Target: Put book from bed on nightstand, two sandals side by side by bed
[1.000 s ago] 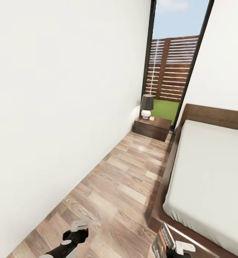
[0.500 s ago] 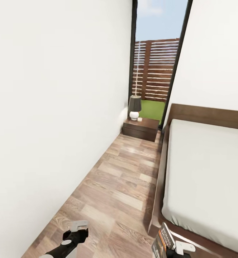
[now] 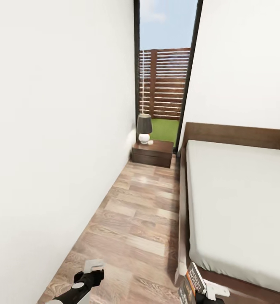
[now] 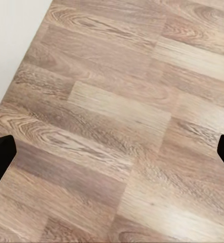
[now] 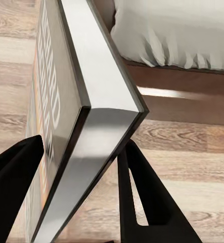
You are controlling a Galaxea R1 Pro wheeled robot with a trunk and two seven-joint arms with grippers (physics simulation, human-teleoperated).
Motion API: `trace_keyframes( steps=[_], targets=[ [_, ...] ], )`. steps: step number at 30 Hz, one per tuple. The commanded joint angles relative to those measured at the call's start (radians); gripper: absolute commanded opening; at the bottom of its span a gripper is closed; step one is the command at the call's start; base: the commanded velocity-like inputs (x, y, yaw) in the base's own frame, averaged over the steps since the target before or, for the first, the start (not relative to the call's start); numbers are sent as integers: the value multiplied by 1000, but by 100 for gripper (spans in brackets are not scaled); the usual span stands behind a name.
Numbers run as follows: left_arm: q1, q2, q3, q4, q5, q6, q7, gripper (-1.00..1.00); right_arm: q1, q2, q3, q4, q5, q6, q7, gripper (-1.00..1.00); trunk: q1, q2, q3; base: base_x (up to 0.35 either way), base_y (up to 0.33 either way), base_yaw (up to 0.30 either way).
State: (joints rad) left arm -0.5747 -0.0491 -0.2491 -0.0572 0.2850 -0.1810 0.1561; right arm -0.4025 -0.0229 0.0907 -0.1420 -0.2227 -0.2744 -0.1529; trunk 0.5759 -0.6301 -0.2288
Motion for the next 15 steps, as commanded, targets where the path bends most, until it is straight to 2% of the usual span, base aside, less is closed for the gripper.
trace_keyframes(
  steps=[1,9,15],
  targets=[
    [-1,0,-9,0,8,-3,3,100,-1,0,9,1,-9,-3,-4,-100,1,-1,-1,254,240,-275],
    [-1,0,-9,0,9,-3,3,100,-1,0,9,1,-9,-3,-4,-100,1,-1,3,254,240,-271],
    [-1,0,-9,0,8,-3,3,100,-1,0,9,1,-9,-3,-4,-100,1,-1,4,254,240,-69]
  ],
)
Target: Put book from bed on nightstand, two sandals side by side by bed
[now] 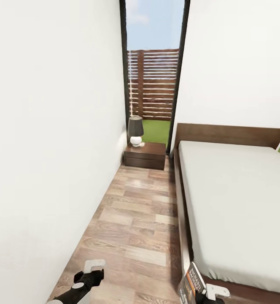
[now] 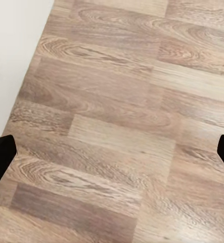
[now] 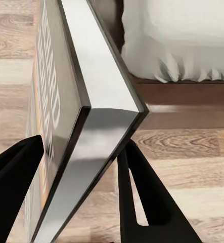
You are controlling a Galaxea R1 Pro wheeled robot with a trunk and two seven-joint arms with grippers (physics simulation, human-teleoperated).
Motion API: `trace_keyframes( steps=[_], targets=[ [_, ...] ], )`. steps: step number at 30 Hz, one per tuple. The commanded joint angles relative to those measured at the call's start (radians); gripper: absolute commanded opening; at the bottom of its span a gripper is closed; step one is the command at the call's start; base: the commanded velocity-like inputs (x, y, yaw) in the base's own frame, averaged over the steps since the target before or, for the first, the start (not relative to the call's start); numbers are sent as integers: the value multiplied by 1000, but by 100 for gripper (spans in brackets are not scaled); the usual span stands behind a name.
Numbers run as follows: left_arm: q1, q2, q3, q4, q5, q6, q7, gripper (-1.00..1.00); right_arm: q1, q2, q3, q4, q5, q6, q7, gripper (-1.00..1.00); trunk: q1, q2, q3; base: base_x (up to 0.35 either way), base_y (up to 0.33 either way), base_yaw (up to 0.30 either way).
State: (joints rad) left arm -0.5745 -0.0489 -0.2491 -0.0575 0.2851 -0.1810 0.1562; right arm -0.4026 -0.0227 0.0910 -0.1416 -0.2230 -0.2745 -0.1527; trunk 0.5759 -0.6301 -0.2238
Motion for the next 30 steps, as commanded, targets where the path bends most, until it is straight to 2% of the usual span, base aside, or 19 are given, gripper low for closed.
trace_keyframes(
  steps=[1,16,26,30],
  targets=[
    [-1,0,-9,1,8,-3,3,100,-1,0,9,0,-8,-3,-4,-100,1,-1,-1,254,240,-12],
    [-1,-1,-9,1,8,-4,3,100,-1,0,9,0,-9,-3,-4,-100,1,-1,-1,261,233,-1],
    [-1,-2,-9,1,6,-5,6,100,-1,0,8,0,-8,-3,-4,-100,1,-1,-1,326,43,-1],
    [-1,-2,-9,1,6,-5,6,100,-1,-1,9,0,-9,-3,-3,-100,1,-1,-1,336,3,-165]
  ],
)
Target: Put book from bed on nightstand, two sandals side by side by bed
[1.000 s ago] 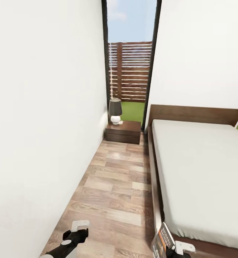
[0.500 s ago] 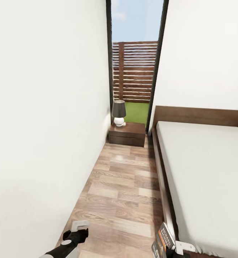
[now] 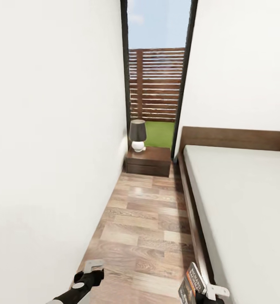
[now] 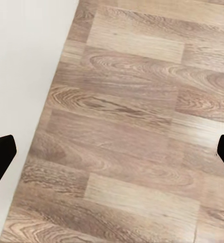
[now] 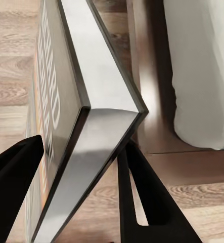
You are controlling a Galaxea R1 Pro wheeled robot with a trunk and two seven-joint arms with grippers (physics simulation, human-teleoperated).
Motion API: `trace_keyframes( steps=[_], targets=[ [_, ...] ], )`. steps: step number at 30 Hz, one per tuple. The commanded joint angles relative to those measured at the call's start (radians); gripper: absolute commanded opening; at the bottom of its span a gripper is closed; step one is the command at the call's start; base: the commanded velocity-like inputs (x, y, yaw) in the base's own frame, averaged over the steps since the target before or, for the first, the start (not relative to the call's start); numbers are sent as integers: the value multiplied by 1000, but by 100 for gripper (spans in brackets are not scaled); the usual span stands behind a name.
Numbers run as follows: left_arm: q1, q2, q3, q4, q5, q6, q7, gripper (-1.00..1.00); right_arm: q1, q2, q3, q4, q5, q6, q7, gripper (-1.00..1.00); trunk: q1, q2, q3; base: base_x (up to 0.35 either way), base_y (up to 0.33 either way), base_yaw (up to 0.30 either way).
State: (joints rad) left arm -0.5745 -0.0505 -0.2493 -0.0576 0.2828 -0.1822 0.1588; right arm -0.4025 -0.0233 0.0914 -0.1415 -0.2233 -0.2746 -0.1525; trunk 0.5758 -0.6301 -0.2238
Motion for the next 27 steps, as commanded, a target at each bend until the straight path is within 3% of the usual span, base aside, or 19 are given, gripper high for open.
trace_keyframes(
  steps=[1,9,14,27],
  targets=[
    [-1,0,-9,1,8,-3,4,100,-1,0,8,0,-8,-3,-3,-100,1,-1,-1,336,1,-243],
    [-1,0,-8,1,9,-3,4,100,-1,0,8,0,-8,-3,-3,-100,1,-1,-1,337,0,-262],
    [-1,0,-8,1,8,-4,4,100,-1,0,8,0,-8,-3,-2,-100,1,-1,-1,323,0,-100],
    [0,0,-8,1,6,-6,2,100,-1,0,8,0,-8,-3,-3,-100,1,-1,-1,52,0,-6]
  ],
)
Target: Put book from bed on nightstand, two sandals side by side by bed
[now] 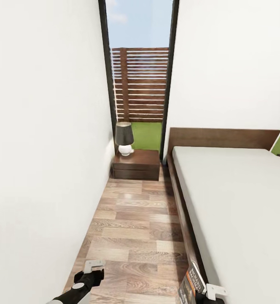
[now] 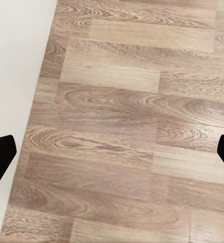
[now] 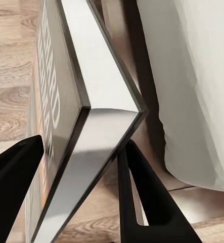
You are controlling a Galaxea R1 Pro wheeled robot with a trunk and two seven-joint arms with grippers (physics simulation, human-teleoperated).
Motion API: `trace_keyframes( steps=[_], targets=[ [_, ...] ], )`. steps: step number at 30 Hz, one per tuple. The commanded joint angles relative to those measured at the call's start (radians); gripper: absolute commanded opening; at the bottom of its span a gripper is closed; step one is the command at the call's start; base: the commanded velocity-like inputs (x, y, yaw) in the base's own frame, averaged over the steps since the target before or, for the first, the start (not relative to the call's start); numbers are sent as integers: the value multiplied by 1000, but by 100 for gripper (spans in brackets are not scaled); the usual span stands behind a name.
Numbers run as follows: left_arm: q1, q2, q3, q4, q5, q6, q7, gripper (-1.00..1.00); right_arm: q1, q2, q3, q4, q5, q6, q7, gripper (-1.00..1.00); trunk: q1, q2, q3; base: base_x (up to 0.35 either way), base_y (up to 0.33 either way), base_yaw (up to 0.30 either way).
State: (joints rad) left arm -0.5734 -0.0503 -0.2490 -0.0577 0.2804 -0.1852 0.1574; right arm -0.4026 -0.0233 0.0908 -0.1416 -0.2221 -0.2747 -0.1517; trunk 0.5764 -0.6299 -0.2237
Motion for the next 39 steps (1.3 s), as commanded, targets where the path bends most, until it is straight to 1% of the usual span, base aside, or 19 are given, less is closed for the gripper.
trace_keyframes(
  steps=[1,9,16,39],
  targets=[
    [-1,0,-9,1,8,-3,4,100,-1,0,9,0,-9,-3,-3,-100,0,-1,-1,35,20,0],
    [-1,1,-9,1,9,-3,4,100,-1,0,9,0,-9,-3,-3,-100,0,-1,-1,133,140,0],
    [-1,0,-9,1,9,-3,2,100,-1,0,9,0,-9,-3,-3,-100,0,-1,-1,73,30,0],
    [-1,0,-10,1,7,-2,2,100,-1,-1,8,0,-9,-3,-3,-100,0,-1,-1,328,0,0]
  ],
)
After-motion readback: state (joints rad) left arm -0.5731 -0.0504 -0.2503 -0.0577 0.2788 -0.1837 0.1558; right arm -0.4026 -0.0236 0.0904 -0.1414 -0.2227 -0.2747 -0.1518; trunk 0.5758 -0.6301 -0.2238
